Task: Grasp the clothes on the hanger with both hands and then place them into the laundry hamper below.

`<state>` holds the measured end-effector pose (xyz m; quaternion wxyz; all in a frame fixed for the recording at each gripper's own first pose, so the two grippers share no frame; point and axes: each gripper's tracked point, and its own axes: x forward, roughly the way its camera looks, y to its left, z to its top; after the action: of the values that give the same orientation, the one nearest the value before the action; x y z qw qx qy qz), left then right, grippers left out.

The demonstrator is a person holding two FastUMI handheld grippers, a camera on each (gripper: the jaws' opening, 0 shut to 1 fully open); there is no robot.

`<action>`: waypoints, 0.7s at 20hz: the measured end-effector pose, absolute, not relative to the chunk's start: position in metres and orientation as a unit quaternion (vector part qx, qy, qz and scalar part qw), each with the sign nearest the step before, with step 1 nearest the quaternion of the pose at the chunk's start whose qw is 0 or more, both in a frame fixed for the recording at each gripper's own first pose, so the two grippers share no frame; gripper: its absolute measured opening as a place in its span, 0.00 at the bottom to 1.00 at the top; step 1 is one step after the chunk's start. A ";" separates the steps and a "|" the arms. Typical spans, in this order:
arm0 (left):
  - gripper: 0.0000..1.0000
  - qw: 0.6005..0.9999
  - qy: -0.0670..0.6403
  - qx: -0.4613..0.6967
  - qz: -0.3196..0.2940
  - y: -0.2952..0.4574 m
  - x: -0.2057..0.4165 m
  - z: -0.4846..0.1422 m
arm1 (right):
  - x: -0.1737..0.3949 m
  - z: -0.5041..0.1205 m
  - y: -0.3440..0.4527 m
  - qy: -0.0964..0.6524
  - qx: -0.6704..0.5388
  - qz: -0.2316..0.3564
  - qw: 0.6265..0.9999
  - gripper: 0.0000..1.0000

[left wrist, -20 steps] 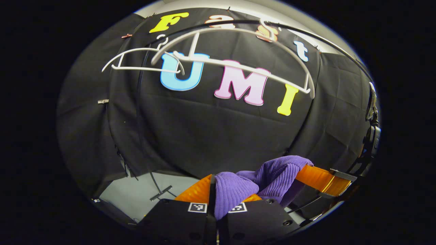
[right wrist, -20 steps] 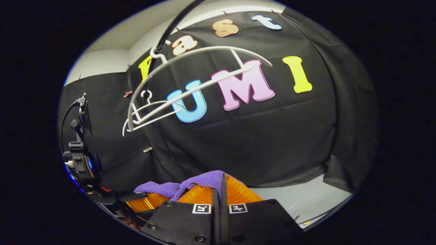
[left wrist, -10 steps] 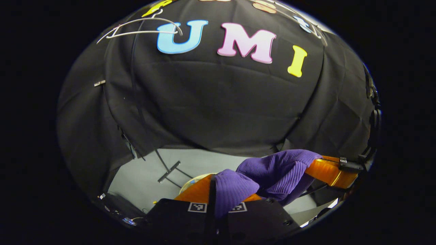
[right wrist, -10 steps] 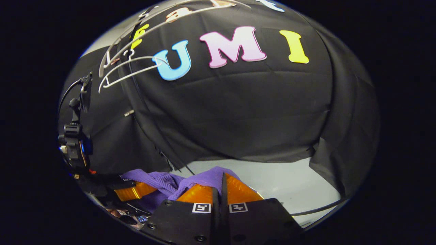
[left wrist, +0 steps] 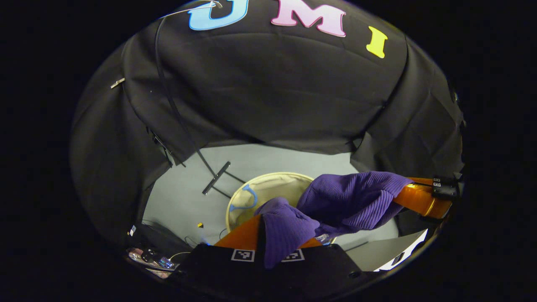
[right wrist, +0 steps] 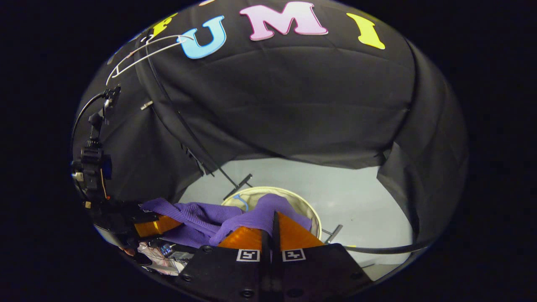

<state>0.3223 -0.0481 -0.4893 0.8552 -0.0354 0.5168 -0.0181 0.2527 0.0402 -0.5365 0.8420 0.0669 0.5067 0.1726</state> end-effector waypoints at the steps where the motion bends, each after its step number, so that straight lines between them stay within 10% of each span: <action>1: 0.10 0.848 0.528 -0.031 -0.017 -0.048 0.320 -0.496 | 0.249 -0.544 0.038 0.515 0.062 0.169 0.838 0.05; 6: 0.23 0.836 0.547 -0.036 -0.026 -0.052 0.314 -0.504 | 0.236 -0.572 0.029 0.557 0.052 0.162 0.813 0.06; 9: 0.94 0.834 0.550 -0.026 -0.022 -0.048 0.313 -0.512 | 0.222 -0.571 0.032 0.571 0.044 0.165 0.803 0.75; 10: 0.93 0.834 0.550 -0.029 -0.023 -0.050 0.313 -0.511 | 0.227 -0.575 0.033 0.568 0.034 0.165 0.805 0.99; 14: 0.96 0.835 0.549 -0.036 -0.027 -0.055 0.311 -0.504 | 0.229 -0.564 0.035 0.556 0.020 0.165 0.814 0.99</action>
<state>0.3106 -0.0548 -0.5041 0.8346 -0.0361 0.5491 -0.0269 0.2288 0.0355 -0.5642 0.8144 0.0196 0.5560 0.1652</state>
